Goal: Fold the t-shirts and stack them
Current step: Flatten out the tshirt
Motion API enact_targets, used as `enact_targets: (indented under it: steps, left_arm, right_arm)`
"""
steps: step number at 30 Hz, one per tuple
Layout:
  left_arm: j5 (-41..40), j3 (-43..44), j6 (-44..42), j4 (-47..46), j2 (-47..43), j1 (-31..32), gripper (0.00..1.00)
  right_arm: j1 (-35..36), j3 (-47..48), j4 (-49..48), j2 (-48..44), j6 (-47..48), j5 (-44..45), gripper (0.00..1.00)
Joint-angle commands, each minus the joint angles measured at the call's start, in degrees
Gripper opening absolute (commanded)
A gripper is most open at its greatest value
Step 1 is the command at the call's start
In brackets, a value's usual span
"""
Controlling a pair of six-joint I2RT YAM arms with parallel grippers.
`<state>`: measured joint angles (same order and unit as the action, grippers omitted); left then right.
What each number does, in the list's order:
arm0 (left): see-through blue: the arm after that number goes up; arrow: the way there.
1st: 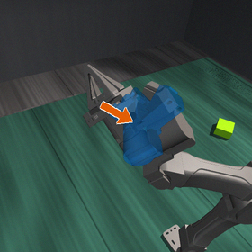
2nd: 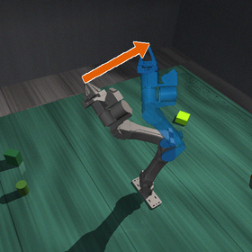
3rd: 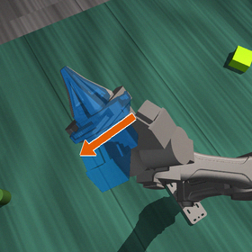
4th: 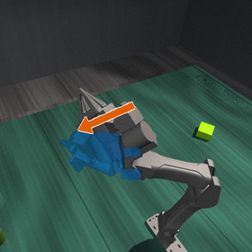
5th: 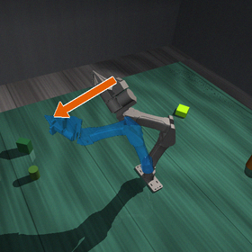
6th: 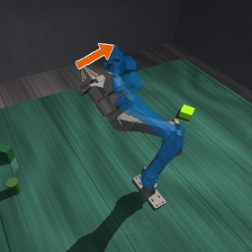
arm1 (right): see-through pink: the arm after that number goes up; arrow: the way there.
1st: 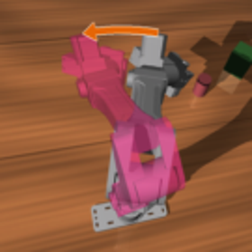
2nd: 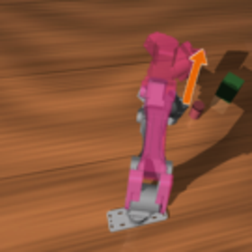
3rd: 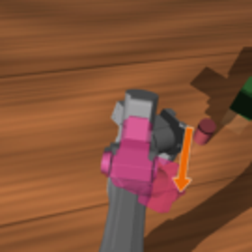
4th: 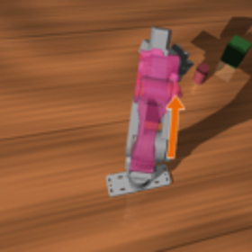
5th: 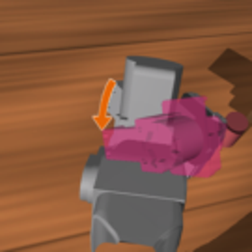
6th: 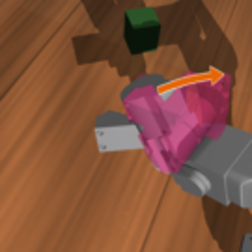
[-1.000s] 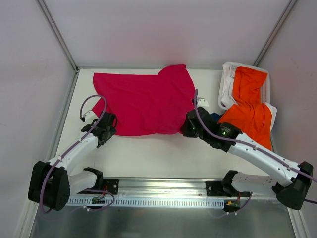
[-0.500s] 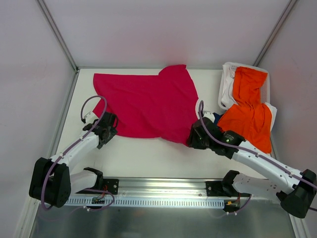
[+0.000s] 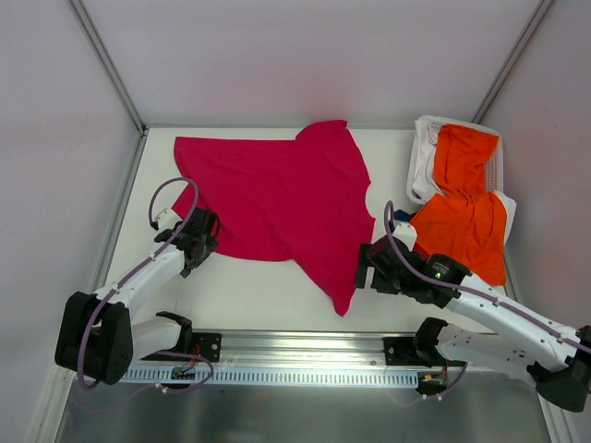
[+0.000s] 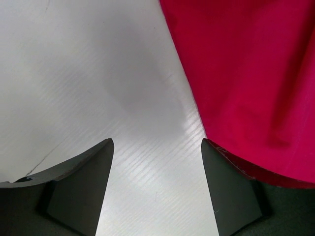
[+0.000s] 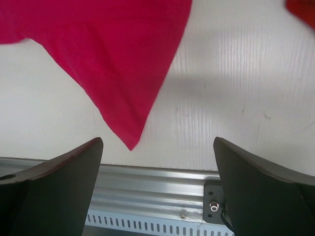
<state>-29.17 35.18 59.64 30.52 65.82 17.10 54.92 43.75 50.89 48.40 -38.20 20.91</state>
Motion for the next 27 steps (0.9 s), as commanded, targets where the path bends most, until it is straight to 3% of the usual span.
enact_targets:
  steps: [1, 7, 27]
  left_arm:
    - [-4.1, 2.7, 2.2, 1.6, 1.8, -2.2, 0.72]
    - [-0.8, 5.5, 0.7, 1.5, 6.8, -13.7, 0.69]
    - [-4.0, 20.0, -1.3, -3.5, 23.2, -16.7, 0.59]
  right_arm:
    - [0.3, 8.7, -1.0, 4.9, 3.0, 6.2, 1.00]
    - [0.3, 14.3, -7.4, 13.1, 7.8, 4.9, 0.99]
    - [-4.5, 12.8, -10.9, 21.0, 13.3, 2.9, 0.99]
